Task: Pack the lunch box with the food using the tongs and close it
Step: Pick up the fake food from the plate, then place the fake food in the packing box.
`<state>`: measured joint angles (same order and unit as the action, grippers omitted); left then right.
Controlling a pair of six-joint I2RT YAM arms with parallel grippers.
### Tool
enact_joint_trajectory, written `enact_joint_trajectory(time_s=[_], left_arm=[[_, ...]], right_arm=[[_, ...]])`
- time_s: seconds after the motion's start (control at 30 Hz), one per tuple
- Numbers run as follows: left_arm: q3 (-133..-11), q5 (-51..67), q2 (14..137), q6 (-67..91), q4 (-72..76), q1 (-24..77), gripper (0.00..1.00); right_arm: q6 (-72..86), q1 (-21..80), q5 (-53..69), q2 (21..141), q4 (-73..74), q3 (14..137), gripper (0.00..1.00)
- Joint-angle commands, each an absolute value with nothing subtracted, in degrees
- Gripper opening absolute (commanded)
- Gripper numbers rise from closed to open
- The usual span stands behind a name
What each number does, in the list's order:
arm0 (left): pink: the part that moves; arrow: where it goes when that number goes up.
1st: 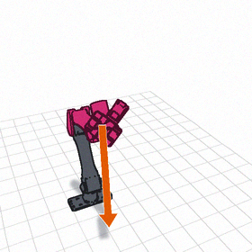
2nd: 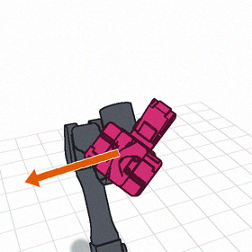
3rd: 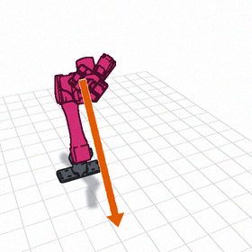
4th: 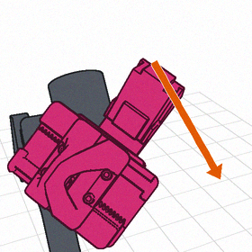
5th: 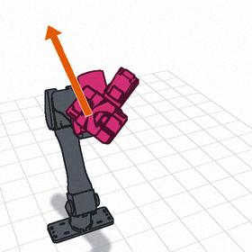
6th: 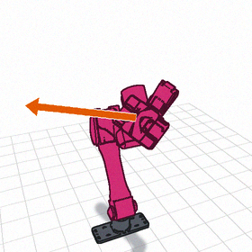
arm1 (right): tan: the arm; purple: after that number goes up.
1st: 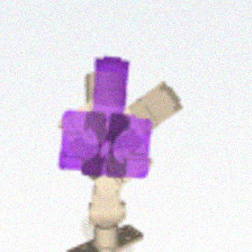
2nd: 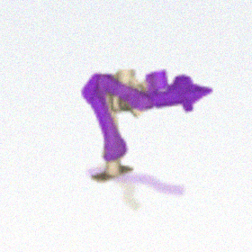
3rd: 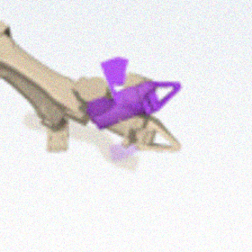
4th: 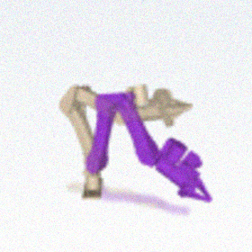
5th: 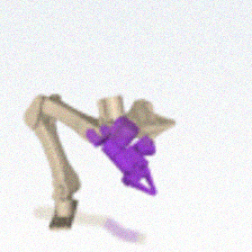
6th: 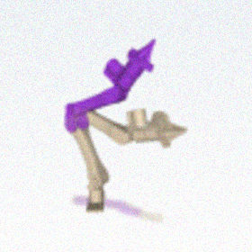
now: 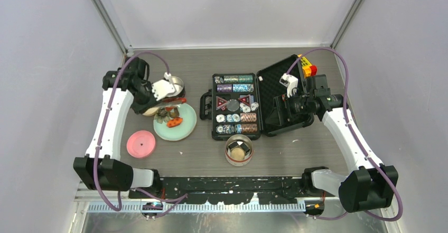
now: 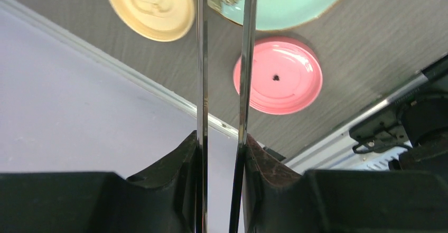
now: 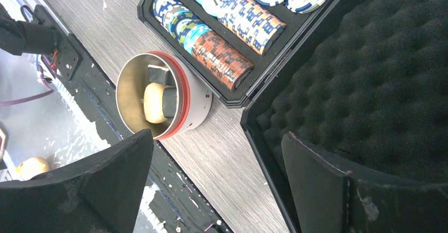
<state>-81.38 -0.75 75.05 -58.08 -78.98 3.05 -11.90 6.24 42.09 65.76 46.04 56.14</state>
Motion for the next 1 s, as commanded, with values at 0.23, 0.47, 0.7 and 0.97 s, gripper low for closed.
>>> enact_joint_trajectory(time_s=[0.23,0.47,0.7,0.97], left_arm=[[-93.42,-6.3,88.66,-45.53,-65.07,0.89,0.04],[-95.4,-7.47,96.11,-42.96,-61.77,0.91,0.05],[-93.54,-10.47,99.23,-42.99,-59.3,0.96,0.07],[-92.13,-13.05,101.17,-42.85,-56.7,0.97,0.22]], right_arm=[[-12.75,6.03,42.76,64.69,45.92,57.39,0.96],[-12.74,6.04,42.57,64.25,45.88,57.45,0.96],[-12.66,6.01,42.65,64.28,45.88,57.57,0.96],[-12.55,6.01,42.63,64.69,45.88,57.68,0.96]])
